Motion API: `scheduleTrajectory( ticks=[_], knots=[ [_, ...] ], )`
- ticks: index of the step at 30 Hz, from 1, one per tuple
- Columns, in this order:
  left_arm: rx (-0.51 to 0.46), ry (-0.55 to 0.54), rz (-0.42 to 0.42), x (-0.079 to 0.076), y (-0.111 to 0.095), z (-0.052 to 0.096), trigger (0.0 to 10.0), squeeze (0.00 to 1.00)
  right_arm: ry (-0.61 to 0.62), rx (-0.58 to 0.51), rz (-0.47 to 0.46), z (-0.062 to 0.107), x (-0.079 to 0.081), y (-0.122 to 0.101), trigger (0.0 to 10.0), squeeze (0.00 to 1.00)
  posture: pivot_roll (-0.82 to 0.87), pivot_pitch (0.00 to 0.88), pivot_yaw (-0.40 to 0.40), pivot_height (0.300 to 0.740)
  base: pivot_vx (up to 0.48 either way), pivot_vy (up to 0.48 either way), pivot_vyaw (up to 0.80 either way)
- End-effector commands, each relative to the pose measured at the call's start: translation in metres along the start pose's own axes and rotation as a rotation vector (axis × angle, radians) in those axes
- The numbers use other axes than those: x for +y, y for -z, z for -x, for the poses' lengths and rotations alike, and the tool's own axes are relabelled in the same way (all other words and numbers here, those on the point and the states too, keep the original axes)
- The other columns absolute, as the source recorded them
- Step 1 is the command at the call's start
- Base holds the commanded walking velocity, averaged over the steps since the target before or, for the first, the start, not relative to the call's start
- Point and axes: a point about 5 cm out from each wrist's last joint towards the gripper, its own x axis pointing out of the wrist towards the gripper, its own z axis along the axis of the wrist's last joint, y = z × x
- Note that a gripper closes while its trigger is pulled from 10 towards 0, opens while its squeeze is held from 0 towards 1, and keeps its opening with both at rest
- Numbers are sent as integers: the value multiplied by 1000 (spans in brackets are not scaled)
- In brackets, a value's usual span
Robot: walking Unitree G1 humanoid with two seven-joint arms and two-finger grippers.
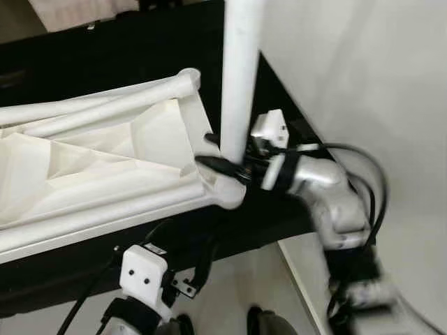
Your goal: Building children table
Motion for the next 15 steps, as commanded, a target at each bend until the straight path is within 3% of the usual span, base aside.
scheduleTrajectory(
  ticks=[1, 2, 7, 8, 11, 12, 13, 15],
  knots=[
    [26, -3, 11, 1, 3, 3, 10000, 0, 61, 250, -57, 21, 15, 46, 0, 0, -53, 303, 23, 740, 0, 0, 0],
    [26, -1, 11, 1, 4, 2, 10000, 0, -6, 233, -60, 17, 24, 44, 0, 0, -46, 287, 16, 740, 0, 0, 0],
    [25, 0, 9, 1, 5, 1, 10000, 0, -65, 202, -55, 5, 26, 38, 0, 0, -41, 284, 6, 740, 0, 0, 0],
    [24, -6, 6, 1, 5, 1, 10000, 0, -85, 193, -60, 1, 24, 35, 10000, 0, -40, 285, 3, 740, 0, 0, 0],
    [23, -11, 4, 1, 5, 1, 10000, 0, -98, 186, -64, -1, 23, 33, 10000, 0, -40, 285, 2, 740, 0, 0, 0],
    [21, -16, 3, 1, 5, 1, 10000, 0, -181, 142, -83, -6, 22, 26, 10000, 502, -38, 283, 3, 740, 0, 0, 0],
    [20, -20, 1, 2, 5, 1, 10000, 0, -240, 101, -108, -8, 23, 17, 10000, 839, -38, 283, 3, 740, 0, 0, 0],
    [19, -22, 1, 2, 5, 1, 10000, 0, -276, 74, -126, -10, 24, 12, 10000, 839, -38, 283, 3, 740, 0, 0, 0]
  ],
)
